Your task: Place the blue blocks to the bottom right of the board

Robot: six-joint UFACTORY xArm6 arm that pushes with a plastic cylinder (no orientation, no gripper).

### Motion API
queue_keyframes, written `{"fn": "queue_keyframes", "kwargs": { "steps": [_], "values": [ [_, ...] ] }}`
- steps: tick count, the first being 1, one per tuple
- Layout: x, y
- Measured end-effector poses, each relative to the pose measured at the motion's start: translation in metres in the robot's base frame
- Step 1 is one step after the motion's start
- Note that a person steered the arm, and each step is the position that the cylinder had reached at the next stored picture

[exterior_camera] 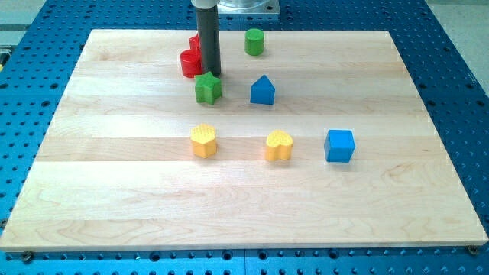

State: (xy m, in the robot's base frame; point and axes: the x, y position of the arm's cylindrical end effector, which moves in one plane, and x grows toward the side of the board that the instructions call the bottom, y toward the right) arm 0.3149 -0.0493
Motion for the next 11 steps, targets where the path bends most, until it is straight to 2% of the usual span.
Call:
{"fn": "queue_keyframes", "kwargs": {
  "steps": [6, 8, 9, 10, 11],
  "values": [
    [0.153, 0.196],
    [0.206, 0.197],
    [0.195, 0.162],
    [0.217, 0.159],
    [0.233, 0.194]
  ]
}}
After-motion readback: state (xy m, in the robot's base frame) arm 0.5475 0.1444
